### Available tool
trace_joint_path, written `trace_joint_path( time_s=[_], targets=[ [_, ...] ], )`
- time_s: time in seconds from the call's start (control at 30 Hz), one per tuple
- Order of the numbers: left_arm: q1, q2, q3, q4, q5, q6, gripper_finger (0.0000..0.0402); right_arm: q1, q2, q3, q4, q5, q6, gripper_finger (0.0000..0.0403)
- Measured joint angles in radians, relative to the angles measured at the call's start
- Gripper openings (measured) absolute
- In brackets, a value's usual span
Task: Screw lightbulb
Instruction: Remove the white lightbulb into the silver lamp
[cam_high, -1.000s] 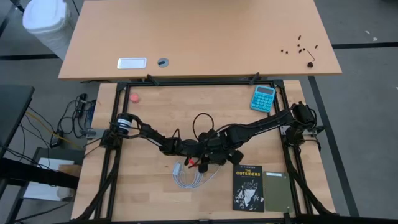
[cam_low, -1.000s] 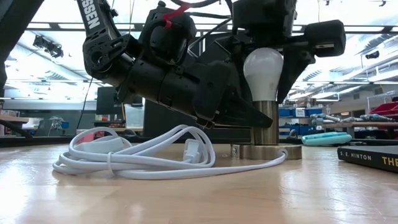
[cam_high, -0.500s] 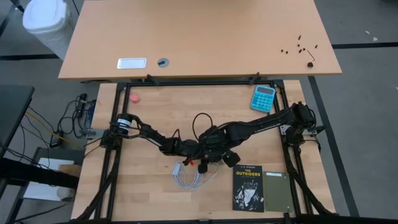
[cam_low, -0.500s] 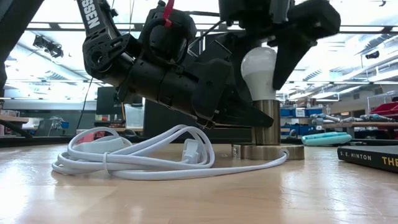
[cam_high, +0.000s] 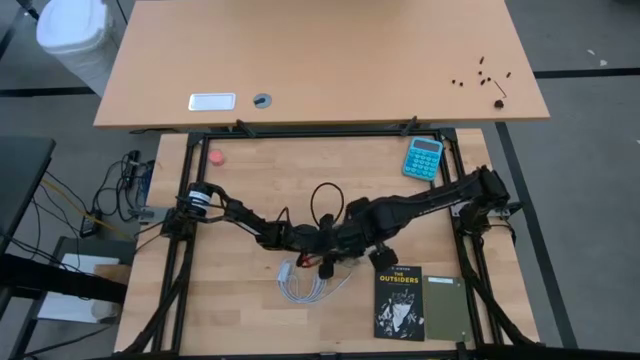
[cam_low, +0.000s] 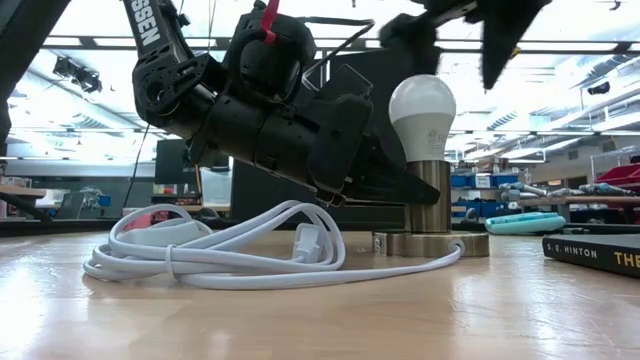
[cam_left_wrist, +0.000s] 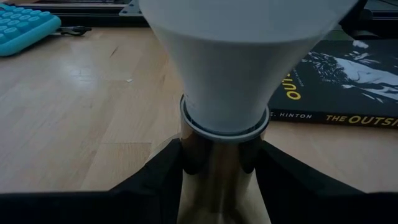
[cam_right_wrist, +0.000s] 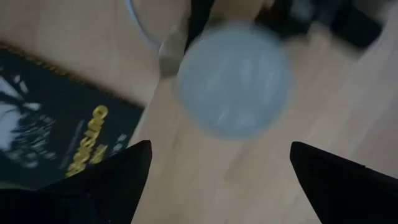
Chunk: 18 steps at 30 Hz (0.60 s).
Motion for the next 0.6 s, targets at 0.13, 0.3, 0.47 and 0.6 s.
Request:
trace_joint_path(
  time_s=[0.13,0.3,0.47,0.6],
  targets=[
    [0.0,0.0,0.0,0.0,-0.001,-0.001,0.0178,0.031,0.0,0.0,-0.087,0.0,0.201,0.0387],
    [0.0,0.0,0.0,0.0,-0.001,-0.001,0.0178,0.109,-0.012,-0.075,-0.082,0.054,0.403,0.0378],
    [0.0,0.0,0.0,-0.001,-0.001,-0.001,0.0178,0.218,-0.052,-0.221,0.047,0.195,0.552,0.0369],
    [0.0,0.0,0.0,-0.001,-0.001,-0.002,0.0178,0.297,-0.096,-0.33,0.208,0.359,0.685,0.0361]
  ],
)
